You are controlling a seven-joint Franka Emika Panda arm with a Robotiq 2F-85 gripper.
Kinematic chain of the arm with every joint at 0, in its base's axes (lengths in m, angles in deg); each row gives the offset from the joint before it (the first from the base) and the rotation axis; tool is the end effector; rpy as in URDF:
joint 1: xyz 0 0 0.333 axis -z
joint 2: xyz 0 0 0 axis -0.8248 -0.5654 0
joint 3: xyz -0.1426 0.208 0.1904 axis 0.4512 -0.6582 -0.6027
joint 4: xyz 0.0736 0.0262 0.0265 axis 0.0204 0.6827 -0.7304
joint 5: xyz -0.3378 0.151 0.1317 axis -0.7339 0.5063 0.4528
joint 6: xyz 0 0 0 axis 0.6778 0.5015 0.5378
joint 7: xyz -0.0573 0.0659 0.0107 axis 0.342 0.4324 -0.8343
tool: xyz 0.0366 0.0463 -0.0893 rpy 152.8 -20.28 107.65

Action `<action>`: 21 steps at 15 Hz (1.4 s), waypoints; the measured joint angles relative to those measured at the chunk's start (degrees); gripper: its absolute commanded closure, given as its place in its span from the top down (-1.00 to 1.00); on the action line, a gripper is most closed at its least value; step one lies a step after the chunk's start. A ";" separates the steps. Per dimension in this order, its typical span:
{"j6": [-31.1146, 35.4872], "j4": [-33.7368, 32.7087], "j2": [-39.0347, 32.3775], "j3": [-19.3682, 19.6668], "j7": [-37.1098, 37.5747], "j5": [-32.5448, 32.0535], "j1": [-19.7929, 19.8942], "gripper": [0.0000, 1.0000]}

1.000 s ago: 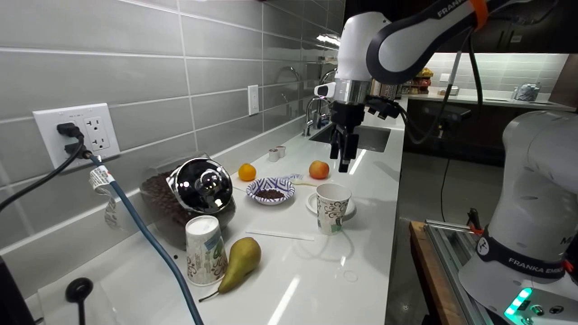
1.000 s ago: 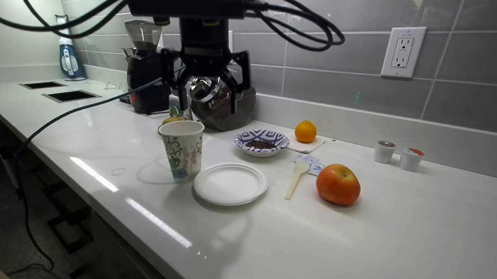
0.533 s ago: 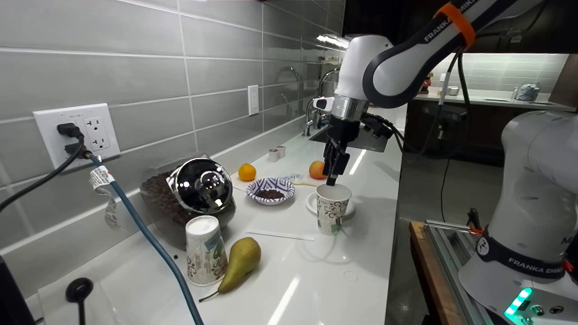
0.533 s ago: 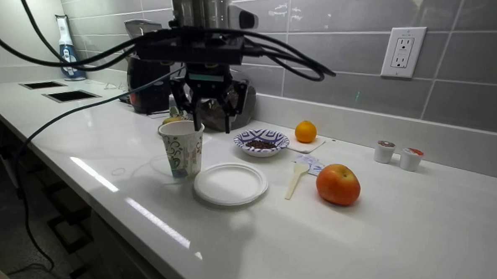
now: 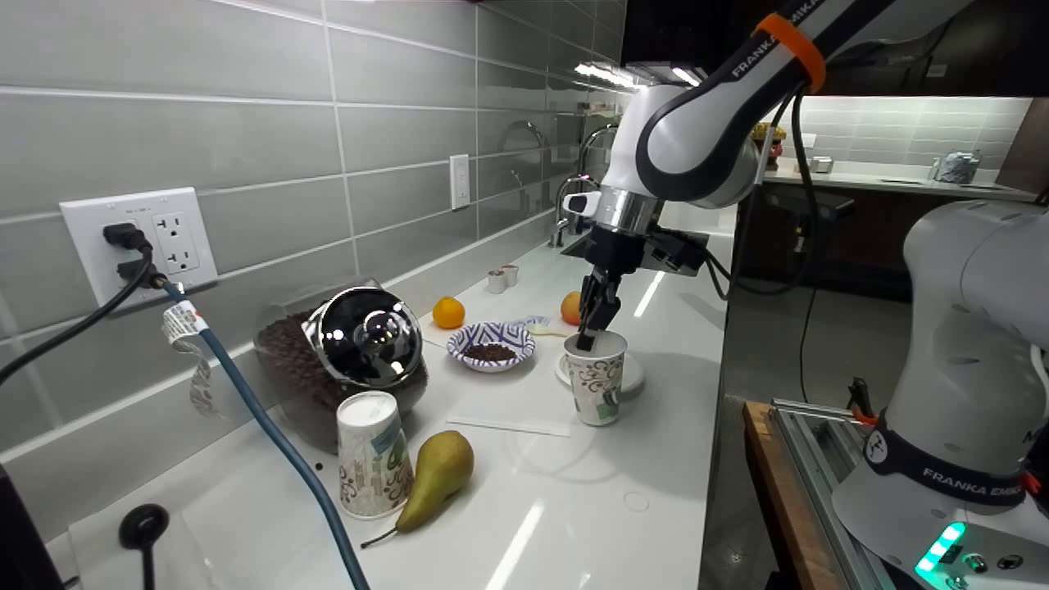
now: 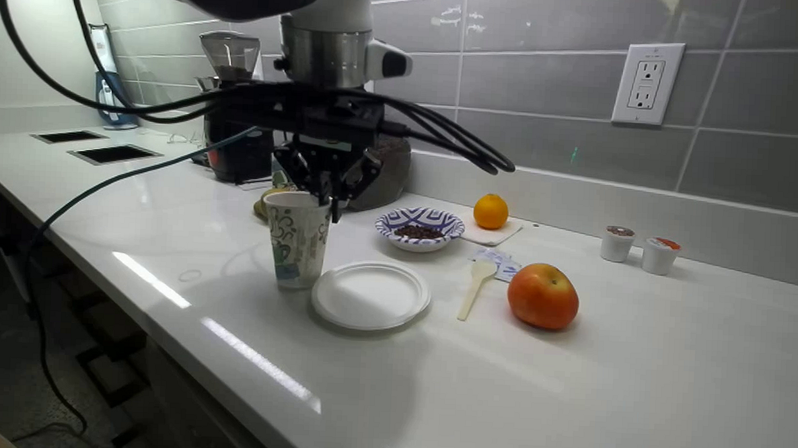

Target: Put the coffee cup on the white plate.

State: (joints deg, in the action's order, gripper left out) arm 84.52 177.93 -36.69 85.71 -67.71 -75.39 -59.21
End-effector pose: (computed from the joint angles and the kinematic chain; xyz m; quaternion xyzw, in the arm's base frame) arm 0.3837 -0.1069 0.3127 -0.9830 -0.1340 -0.1091 0.0624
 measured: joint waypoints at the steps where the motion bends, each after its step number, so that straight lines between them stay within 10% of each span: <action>1: -0.09 0.00 -0.10 0.01 -0.63 1.46 -0.21 -0.96; 13: -8.75 -0.50 9.21 -5.56 5.69 -1.89 3.01 -0.94; 21: -11.06 -0.44 19.16 -1.13 5.91 -6.32 9.79 -0.95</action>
State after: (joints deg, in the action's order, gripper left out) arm 73.46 177.49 -17.54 84.58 -61.80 -81.71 -49.42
